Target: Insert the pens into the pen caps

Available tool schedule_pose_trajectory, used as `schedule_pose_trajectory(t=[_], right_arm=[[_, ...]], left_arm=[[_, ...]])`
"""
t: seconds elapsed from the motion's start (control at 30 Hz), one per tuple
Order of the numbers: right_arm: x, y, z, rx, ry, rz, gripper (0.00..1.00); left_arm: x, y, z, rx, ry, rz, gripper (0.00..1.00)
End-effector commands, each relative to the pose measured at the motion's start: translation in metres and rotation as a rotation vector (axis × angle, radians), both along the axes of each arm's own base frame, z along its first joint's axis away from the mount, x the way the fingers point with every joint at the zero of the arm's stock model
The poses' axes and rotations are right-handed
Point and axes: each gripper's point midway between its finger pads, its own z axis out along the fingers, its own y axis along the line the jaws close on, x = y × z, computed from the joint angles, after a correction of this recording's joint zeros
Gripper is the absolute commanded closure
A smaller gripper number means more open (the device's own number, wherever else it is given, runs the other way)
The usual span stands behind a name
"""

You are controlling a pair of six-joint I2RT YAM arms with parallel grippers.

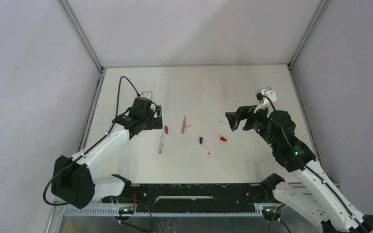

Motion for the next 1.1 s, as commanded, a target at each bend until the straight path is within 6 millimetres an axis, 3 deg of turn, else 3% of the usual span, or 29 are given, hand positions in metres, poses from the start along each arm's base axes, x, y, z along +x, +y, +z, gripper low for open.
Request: schedule_pose_trajectory(t=[0.0, 0.17, 0.33, 0.63, 0.73, 0.8, 0.87, 0.93, 0.97, 1.07], right_arm=[[-0.003, -0.003, 0.000, 0.005, -0.002, 0.002, 0.01], [-0.005, -0.006, -0.005, 0.001, 0.010, 0.007, 0.01], [-0.006, -0.010, -0.007, -0.005, 0.009, 0.004, 0.01], [-0.011, -0.007, 0.001, 0.016, -0.014, 0.036, 0.01], [-0.012, -0.008, 0.002, 0.015, -0.022, 0.034, 0.01], [-0.013, -0.009, 0.003, 0.014, -0.027, 0.034, 0.01], [-0.014, -0.010, 0.004, 0.013, -0.031, 0.031, 0.01], [-0.015, -0.011, 0.005, 0.012, -0.037, 0.029, 0.01], [-0.015, -0.012, 0.005, 0.011, -0.037, 0.027, 0.01], [-0.015, -0.014, 0.004, 0.001, -0.036, 0.023, 0.01]], left_arm=[[-0.003, -0.026, -0.026, -0.019, 0.040, -0.053, 0.13], [-0.015, -0.035, -0.062, 0.007, 0.109, -0.063, 0.34], [-0.023, -0.031, -0.082, 0.041, 0.151, -0.048, 0.38], [-0.028, -0.042, -0.109, 0.072, 0.221, -0.103, 0.43], [-0.029, -0.042, -0.117, 0.088, 0.249, -0.089, 0.57], [-0.031, -0.040, -0.124, 0.102, 0.275, -0.077, 0.60], [-0.035, -0.039, -0.132, 0.119, 0.305, -0.060, 0.72], [-0.040, -0.037, -0.141, 0.135, 0.338, -0.048, 0.94], [-0.043, -0.035, -0.145, 0.143, 0.351, -0.040, 0.99], [-0.053, -0.033, -0.154, 0.152, 0.376, -0.027, 1.00]])
